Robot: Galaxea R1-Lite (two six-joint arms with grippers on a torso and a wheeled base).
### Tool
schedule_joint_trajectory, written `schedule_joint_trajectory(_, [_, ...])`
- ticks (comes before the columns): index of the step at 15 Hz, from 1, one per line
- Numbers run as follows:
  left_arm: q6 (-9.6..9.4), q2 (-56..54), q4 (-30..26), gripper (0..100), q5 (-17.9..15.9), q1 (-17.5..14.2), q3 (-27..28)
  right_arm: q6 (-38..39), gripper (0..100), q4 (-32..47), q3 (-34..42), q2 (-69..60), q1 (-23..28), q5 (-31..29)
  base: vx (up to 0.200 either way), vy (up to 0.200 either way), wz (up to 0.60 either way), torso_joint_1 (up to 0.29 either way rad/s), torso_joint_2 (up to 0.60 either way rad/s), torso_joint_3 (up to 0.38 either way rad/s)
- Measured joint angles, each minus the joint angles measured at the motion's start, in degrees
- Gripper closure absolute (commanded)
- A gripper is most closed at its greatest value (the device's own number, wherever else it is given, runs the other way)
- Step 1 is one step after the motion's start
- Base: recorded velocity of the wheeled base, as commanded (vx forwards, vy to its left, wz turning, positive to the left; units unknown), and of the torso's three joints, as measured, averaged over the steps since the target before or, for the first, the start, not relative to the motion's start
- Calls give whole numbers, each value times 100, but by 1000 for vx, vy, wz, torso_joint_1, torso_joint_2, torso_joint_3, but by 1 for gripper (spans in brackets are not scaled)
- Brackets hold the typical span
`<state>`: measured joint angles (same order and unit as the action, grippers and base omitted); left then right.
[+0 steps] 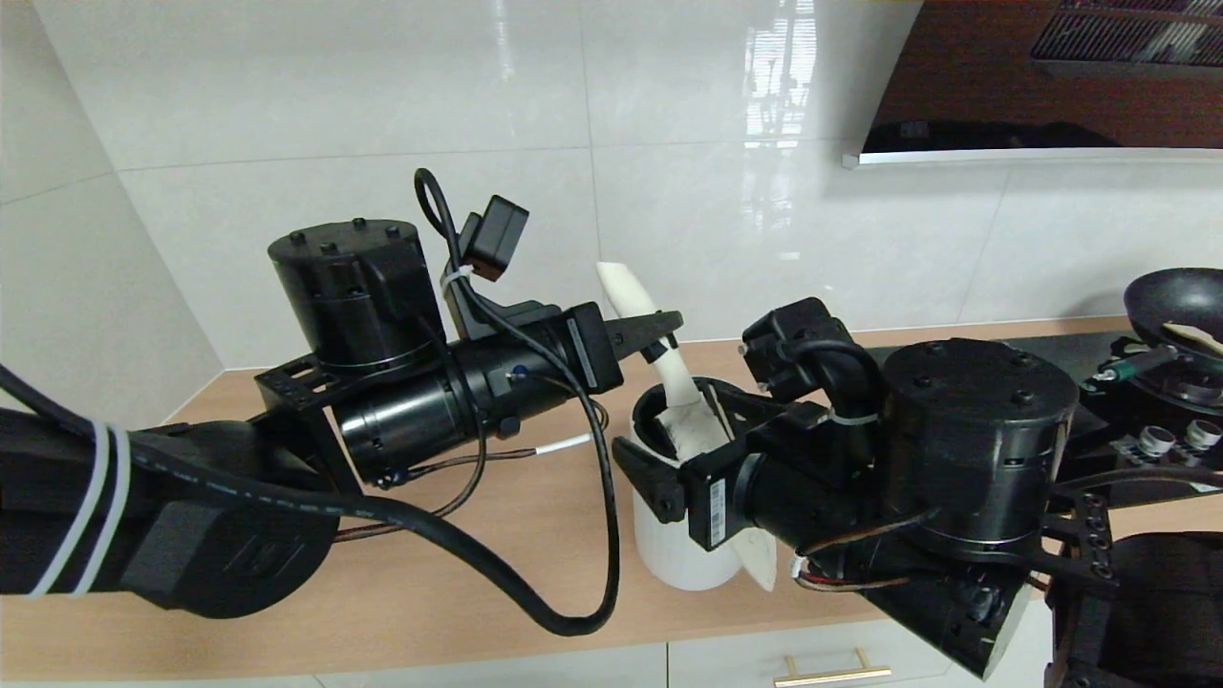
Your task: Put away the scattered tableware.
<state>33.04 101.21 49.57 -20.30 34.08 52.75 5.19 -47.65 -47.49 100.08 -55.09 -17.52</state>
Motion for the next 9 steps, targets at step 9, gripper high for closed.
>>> schedule_joint_trajectory(9, [-600, -265, 2, 100, 27, -538, 631, -178, 0, -9, 347, -1248, 1242, 15, 0, 0, 0, 0, 0, 0])
